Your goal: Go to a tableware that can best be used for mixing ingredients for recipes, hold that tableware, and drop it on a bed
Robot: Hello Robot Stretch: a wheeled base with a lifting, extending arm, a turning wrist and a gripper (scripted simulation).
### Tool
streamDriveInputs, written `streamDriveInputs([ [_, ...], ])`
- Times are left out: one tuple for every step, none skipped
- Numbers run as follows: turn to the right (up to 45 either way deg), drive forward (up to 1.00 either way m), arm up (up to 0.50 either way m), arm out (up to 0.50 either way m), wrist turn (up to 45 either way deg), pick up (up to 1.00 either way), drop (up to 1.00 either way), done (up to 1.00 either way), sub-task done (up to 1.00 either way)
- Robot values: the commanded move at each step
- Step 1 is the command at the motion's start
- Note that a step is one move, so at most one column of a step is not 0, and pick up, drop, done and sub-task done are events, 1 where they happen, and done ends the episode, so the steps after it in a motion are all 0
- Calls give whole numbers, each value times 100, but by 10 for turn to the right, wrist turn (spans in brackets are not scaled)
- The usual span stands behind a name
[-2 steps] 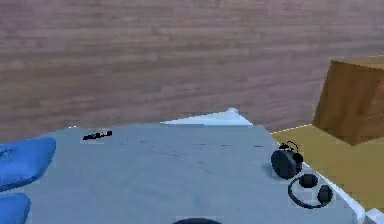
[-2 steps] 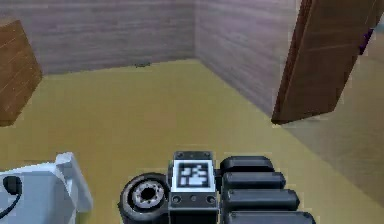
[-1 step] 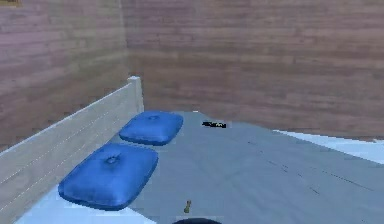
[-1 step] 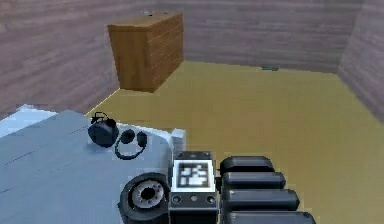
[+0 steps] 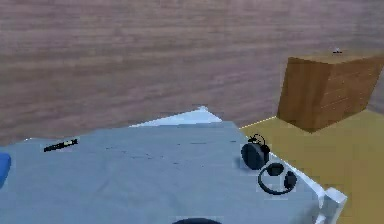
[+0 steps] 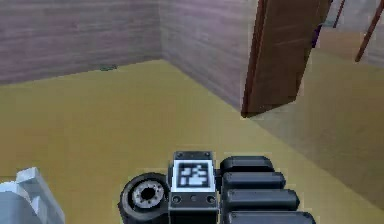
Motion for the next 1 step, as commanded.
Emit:
streamDriveInputs([
  [-450,0,0,0,0,0,0,0,0],
])
